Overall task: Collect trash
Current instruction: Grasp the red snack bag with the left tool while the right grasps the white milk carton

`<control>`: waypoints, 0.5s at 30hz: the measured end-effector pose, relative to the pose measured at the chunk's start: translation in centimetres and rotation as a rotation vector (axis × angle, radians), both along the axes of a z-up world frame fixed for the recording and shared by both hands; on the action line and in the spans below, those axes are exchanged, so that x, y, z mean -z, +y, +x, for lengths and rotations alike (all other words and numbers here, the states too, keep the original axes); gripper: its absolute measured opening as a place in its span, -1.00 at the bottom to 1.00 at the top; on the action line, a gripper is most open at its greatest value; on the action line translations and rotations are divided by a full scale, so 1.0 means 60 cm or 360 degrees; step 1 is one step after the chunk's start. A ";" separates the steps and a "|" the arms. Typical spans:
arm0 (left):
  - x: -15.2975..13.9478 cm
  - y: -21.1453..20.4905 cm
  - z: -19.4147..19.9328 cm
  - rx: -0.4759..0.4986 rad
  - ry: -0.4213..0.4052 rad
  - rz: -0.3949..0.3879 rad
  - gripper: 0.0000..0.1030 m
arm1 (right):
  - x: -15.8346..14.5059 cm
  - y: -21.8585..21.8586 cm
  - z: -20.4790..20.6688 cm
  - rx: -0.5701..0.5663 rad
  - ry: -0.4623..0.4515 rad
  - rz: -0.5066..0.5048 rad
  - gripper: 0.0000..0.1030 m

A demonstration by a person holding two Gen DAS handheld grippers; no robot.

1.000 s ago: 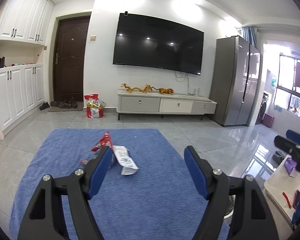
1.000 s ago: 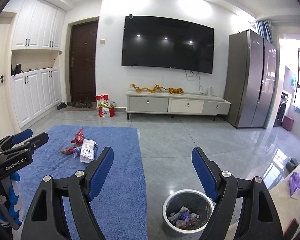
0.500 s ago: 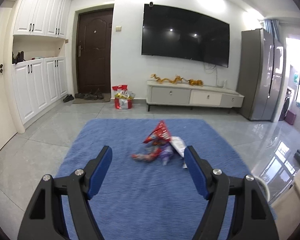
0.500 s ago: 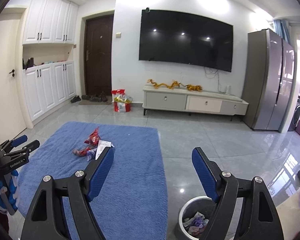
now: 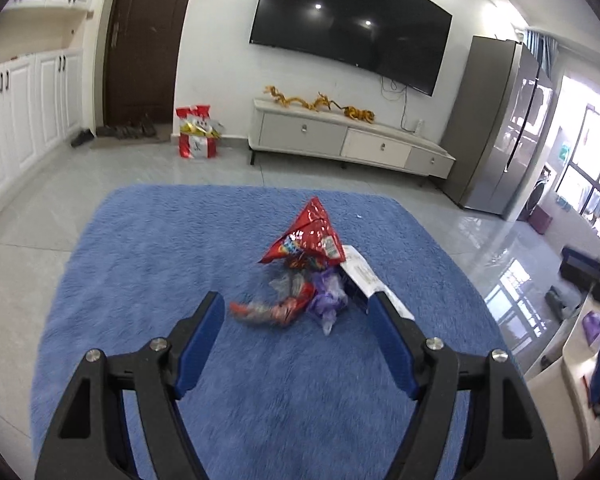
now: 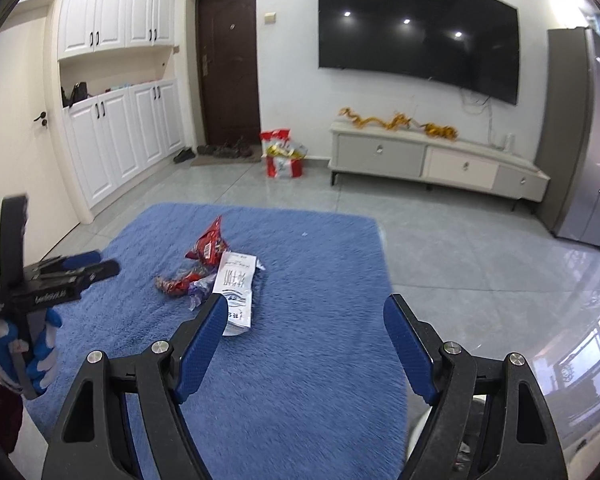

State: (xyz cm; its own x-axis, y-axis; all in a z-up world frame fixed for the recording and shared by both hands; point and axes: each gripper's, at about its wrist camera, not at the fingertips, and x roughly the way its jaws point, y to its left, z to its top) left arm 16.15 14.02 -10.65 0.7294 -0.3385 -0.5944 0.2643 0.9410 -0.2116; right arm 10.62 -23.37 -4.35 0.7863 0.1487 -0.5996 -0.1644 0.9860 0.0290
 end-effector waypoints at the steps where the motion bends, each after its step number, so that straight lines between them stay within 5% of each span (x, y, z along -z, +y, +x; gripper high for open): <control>1: 0.003 -0.005 0.017 0.0013 0.0010 -0.0010 0.42 | 0.012 0.005 0.016 -0.0020 0.0025 0.0008 0.55; 15: 0.057 -0.085 0.231 0.0026 0.0243 -0.0018 0.43 | 0.148 0.095 0.184 -0.0316 0.0331 0.0132 0.55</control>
State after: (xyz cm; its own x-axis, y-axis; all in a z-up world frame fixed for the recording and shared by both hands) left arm 29.99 8.93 -14.05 0.6253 -0.3570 -0.6939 0.2439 0.9341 -0.2608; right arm 21.64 -17.69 -13.22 0.5985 0.3423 -0.7243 -0.3356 0.9281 0.1614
